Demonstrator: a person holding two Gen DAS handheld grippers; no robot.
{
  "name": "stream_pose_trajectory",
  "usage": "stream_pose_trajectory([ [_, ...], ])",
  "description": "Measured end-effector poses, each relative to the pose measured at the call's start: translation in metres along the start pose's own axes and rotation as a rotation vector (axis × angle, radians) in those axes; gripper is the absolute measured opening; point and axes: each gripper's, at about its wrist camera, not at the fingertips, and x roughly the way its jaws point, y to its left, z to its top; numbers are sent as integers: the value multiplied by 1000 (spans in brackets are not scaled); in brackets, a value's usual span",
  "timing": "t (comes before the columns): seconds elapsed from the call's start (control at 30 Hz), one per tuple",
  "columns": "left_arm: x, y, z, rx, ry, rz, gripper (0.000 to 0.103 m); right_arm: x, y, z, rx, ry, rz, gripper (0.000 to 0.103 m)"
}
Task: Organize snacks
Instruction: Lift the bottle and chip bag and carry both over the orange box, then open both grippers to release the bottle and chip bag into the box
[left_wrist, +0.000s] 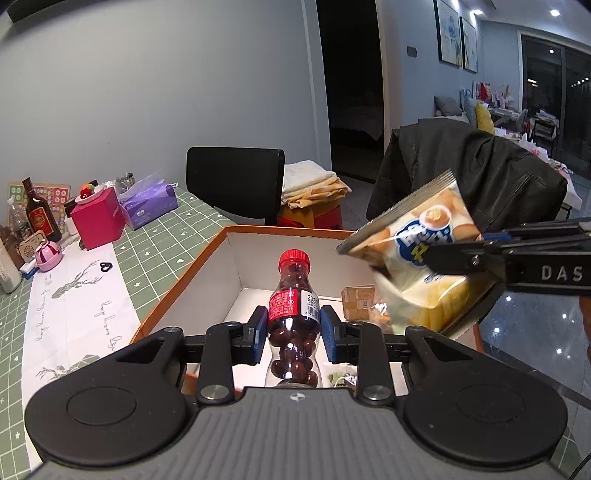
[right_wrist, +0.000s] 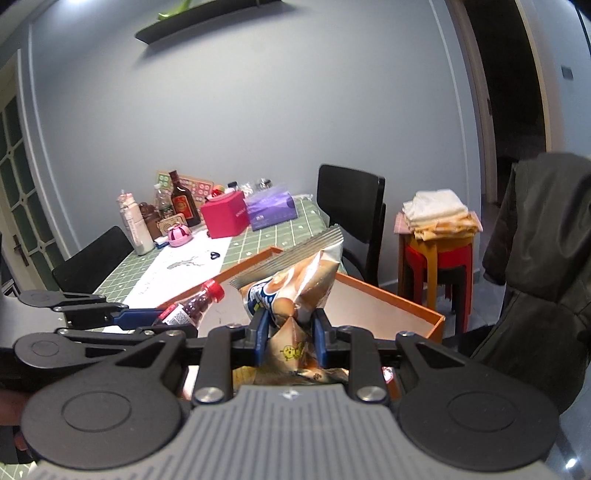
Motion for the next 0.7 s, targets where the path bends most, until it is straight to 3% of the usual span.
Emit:
stream_pose_trajectory([
  [0.2,28,-1,4,16,108,-5,34,32,-9,-2,50,101,3,23],
  [0.4,46,0,-2,33,159,4,34,53,-13,-18,60,203,3,23],
  [0.7,65,-7,-11,66,225,-2,34,62,2,-23,-74,242,-36,24],
])
